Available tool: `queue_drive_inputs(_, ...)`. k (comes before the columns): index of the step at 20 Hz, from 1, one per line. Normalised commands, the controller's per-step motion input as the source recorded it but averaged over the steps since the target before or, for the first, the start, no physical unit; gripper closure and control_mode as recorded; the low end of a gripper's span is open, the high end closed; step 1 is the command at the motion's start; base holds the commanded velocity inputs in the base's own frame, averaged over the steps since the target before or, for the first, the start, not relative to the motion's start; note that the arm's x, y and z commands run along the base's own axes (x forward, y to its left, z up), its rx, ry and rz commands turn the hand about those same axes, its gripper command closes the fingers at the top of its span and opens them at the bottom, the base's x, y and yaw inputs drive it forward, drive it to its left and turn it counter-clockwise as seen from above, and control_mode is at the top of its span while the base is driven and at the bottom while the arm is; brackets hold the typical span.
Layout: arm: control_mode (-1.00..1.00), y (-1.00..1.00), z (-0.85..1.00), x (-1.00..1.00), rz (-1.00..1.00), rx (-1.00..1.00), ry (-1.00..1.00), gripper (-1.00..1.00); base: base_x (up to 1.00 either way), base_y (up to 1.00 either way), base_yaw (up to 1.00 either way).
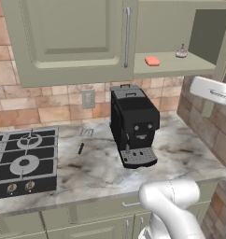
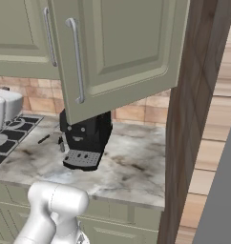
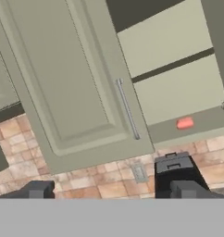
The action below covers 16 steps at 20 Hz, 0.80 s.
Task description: Pick the bar soap and bar soap from the cabinet and place them on the counter.
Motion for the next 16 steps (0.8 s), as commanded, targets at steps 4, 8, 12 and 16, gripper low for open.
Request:
queue_drive_inputs(4,-1.00,0.13,-0.02,0.00,-0.02,-0.15,0.10,-1.00,0.00,0.00,0.00)
queue_drive_inputs(8,-1.00,0.23,0.00,0.16,-0.06,-0.14,0.19,-1.00,0.00,0.00,0.00)
queue_drive_inputs(12,-1.00,0.27,0.00,0.18,-0.14,-0.05,0.23,-1.00,0.00,0.00,0.00)
queue_drive_inputs(16,-1.00,0.12,0.00,0.13,-0.08,-0.06,0.07,-1.00,0.00,0.00,0.00)
